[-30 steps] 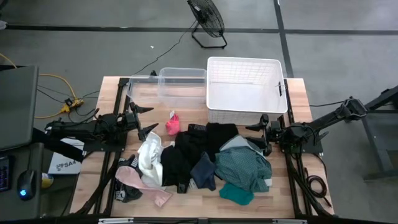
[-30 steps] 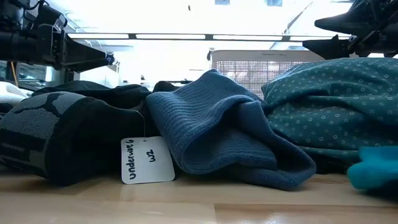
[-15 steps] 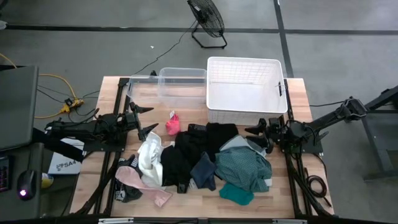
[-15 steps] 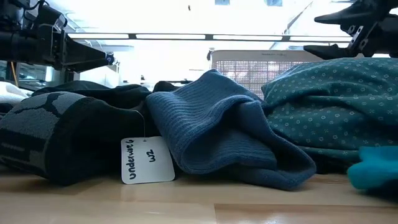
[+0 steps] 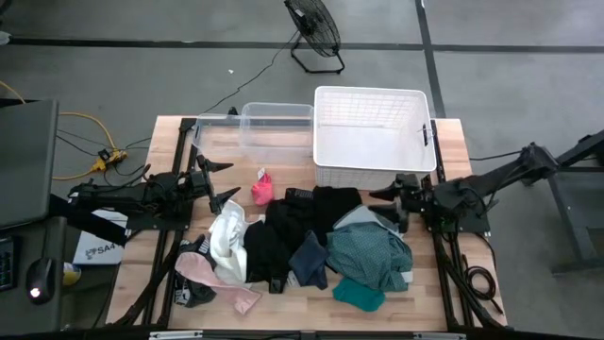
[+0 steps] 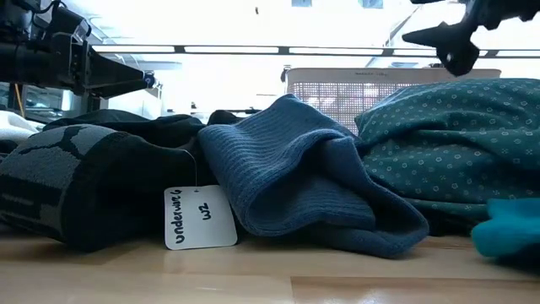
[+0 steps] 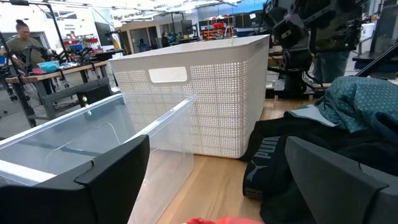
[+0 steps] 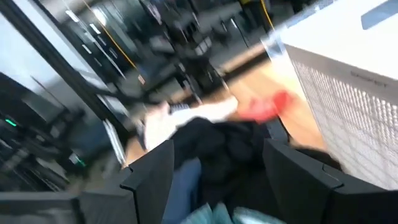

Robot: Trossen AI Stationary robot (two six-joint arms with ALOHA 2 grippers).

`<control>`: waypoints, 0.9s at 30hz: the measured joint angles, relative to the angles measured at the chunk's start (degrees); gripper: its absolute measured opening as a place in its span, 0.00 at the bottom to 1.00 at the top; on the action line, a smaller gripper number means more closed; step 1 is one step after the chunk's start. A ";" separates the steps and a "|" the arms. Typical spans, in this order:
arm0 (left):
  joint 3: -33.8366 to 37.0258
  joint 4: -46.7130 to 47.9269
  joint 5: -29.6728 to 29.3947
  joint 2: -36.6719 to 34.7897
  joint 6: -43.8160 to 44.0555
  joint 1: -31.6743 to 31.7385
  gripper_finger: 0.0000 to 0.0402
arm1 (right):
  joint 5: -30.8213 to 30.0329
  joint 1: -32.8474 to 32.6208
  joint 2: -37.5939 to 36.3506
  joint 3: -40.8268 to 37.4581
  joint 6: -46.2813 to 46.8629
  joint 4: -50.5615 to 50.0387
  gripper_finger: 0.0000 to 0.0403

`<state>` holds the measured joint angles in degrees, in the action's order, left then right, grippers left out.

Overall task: Pick & Place Cloths
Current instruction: Put the blue polo shirt into the the white laundry organizer

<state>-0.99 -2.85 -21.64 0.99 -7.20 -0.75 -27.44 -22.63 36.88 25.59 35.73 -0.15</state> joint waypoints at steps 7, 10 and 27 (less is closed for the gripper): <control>0.01 0.00 0.00 0.00 0.00 -0.01 0.91 | 0.64 -4.65 11.10 16.80 2.70 -21.70 0.59; 0.01 0.00 -0.01 -0.01 0.00 -0.02 0.91 | 0.99 -7.07 15.95 23.35 5.54 -31.57 0.59; 0.01 0.00 0.00 -0.01 0.00 0.00 0.91 | 20.91 -12.74 38.51 34.99 13.11 -56.04 0.59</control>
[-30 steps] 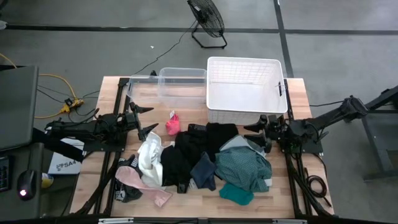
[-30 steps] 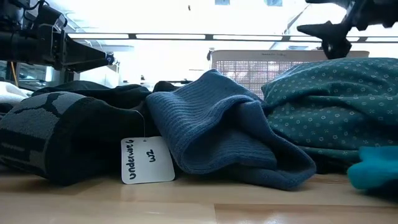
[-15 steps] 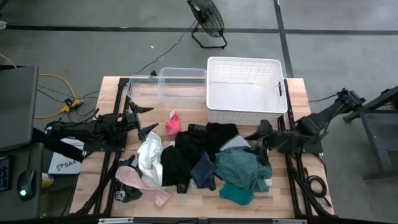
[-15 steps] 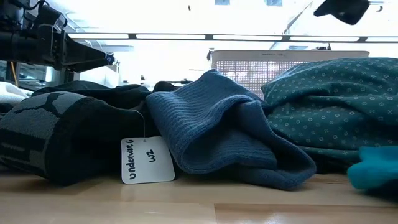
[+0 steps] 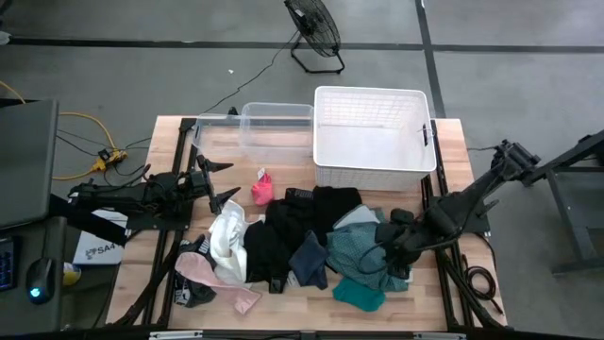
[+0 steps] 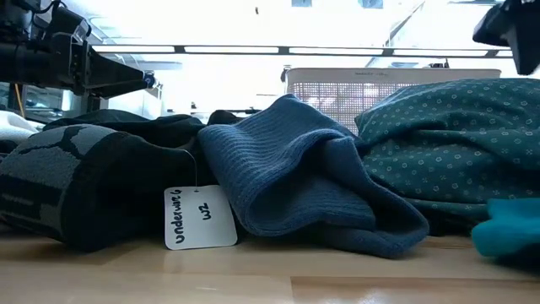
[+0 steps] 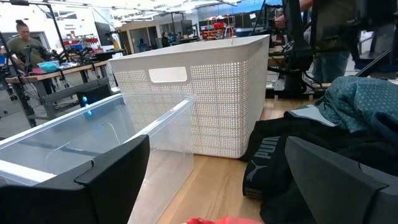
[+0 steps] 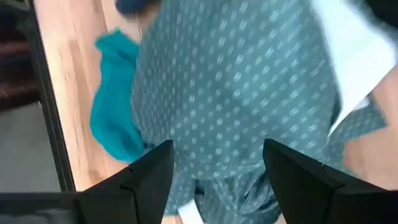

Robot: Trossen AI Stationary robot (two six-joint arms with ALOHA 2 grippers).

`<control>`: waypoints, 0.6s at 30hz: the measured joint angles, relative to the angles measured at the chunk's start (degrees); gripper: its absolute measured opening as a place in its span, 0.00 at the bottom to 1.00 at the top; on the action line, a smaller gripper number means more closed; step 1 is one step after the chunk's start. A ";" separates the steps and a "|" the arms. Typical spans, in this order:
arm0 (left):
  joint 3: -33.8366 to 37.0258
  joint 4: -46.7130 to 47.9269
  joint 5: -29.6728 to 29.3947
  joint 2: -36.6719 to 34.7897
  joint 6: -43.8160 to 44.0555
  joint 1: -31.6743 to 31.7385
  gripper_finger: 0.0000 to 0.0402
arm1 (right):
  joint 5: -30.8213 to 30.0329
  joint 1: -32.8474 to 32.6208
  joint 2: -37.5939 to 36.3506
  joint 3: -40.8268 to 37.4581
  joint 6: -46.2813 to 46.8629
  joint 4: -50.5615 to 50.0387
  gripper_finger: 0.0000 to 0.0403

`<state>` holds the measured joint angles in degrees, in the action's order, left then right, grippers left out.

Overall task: Pick & Place Cloths
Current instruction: Put the blue polo shirt into the the white laundry organizer

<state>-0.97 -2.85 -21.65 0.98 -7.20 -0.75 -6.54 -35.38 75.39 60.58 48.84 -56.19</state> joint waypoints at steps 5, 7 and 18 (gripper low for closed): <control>-0.02 0.00 0.01 0.00 0.00 -0.01 0.91 | 0.58 0.00 2.54 0.00 -0.50 -0.06 0.59; 0.00 0.00 0.01 0.02 0.00 -0.01 0.91 | -0.97 0.00 3.09 0.02 -0.63 -0.17 0.59; 0.00 0.00 0.00 0.00 0.00 0.00 0.91 | -5.44 -0.26 4.77 0.02 -0.57 2.78 0.59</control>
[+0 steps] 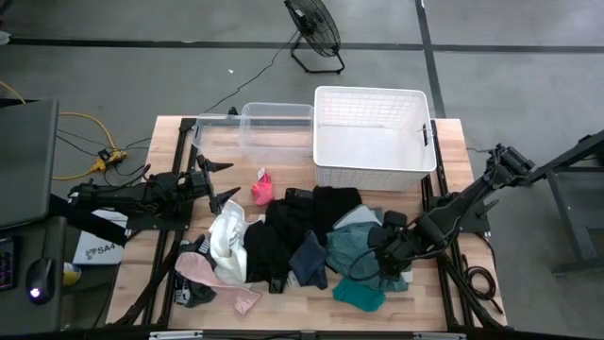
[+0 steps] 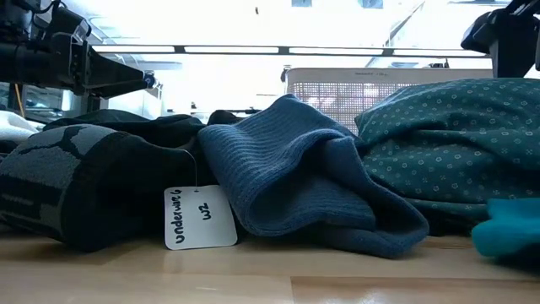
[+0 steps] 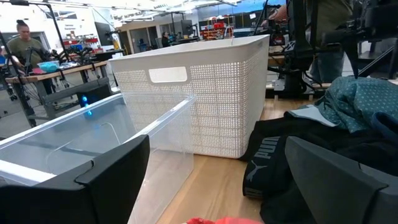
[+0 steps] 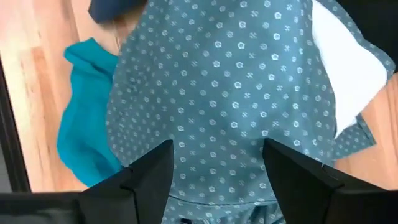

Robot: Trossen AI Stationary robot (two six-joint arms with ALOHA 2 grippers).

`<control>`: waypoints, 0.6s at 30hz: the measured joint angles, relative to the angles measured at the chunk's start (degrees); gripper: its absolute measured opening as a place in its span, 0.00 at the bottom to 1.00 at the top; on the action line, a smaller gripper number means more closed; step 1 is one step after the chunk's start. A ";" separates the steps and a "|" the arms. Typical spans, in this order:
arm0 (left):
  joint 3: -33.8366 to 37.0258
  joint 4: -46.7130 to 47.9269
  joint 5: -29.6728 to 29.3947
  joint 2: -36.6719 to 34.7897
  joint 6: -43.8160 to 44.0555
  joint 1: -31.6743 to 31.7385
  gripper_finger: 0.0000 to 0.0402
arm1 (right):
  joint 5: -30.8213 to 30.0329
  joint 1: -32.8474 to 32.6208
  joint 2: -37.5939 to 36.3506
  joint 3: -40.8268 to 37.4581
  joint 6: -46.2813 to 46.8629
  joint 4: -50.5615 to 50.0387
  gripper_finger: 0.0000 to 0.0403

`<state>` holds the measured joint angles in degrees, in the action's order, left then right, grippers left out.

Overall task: Pick & Place Cloths
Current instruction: Put the blue polo shirt into the the white laundry organizer

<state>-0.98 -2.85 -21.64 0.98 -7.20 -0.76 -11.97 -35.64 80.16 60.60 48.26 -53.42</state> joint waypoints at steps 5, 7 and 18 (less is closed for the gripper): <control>-0.02 0.00 0.00 -0.01 0.00 0.00 0.91 | -2.55 0.00 0.00 0.00 -4.60 0.46 0.59; 0.00 0.00 0.00 0.01 0.00 -0.02 0.91 | -2.51 0.20 0.00 0.00 -6.07 0.29 0.59; 0.00 0.00 0.01 0.01 0.00 -0.01 0.91 | -2.92 3.38 1.11 0.11 -15.70 7.05 0.74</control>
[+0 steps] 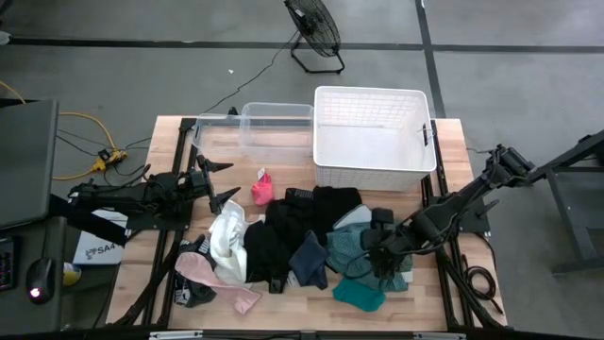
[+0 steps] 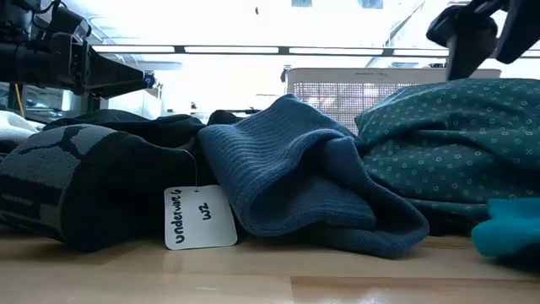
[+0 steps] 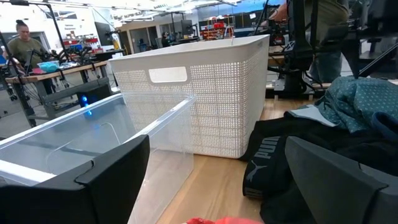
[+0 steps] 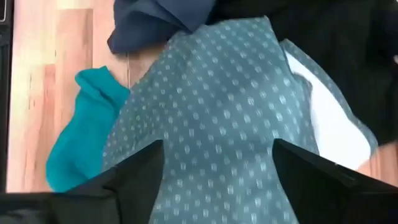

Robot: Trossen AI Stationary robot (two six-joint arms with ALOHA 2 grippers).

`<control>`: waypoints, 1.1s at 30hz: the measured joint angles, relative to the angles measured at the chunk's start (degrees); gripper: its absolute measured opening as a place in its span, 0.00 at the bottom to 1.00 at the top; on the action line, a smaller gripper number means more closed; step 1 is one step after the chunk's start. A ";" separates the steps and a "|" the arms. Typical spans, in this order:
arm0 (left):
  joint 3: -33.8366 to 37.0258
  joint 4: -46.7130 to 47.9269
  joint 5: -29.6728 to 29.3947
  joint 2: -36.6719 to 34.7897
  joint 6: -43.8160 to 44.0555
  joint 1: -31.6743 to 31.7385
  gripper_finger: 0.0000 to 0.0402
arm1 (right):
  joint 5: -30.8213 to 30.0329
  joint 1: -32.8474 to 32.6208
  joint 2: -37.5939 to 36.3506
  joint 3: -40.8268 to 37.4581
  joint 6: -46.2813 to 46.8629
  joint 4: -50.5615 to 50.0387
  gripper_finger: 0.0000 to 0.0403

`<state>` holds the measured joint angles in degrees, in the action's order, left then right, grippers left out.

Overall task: Pick & Place Cloths
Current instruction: Put the blue polo shirt into the the white laundry organizer

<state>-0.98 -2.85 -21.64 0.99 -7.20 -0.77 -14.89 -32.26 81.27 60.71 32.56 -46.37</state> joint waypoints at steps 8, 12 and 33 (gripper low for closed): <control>0.01 0.00 0.00 -0.01 0.00 0.02 0.91 | 1.81 0.16 9.41 -0.02 -10.41 0.80 0.87; 0.00 0.00 -0.01 -0.01 0.00 0.01 0.91 | 3.93 0.49 14.00 -0.01 -10.33 0.82 0.85; 0.01 0.00 0.00 0.00 0.00 0.01 0.91 | 19.98 9.80 21.97 0.09 6.07 0.54 0.14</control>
<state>-0.97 -2.85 -21.64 0.99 -7.20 -0.77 5.09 -22.45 103.23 60.80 38.63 -45.82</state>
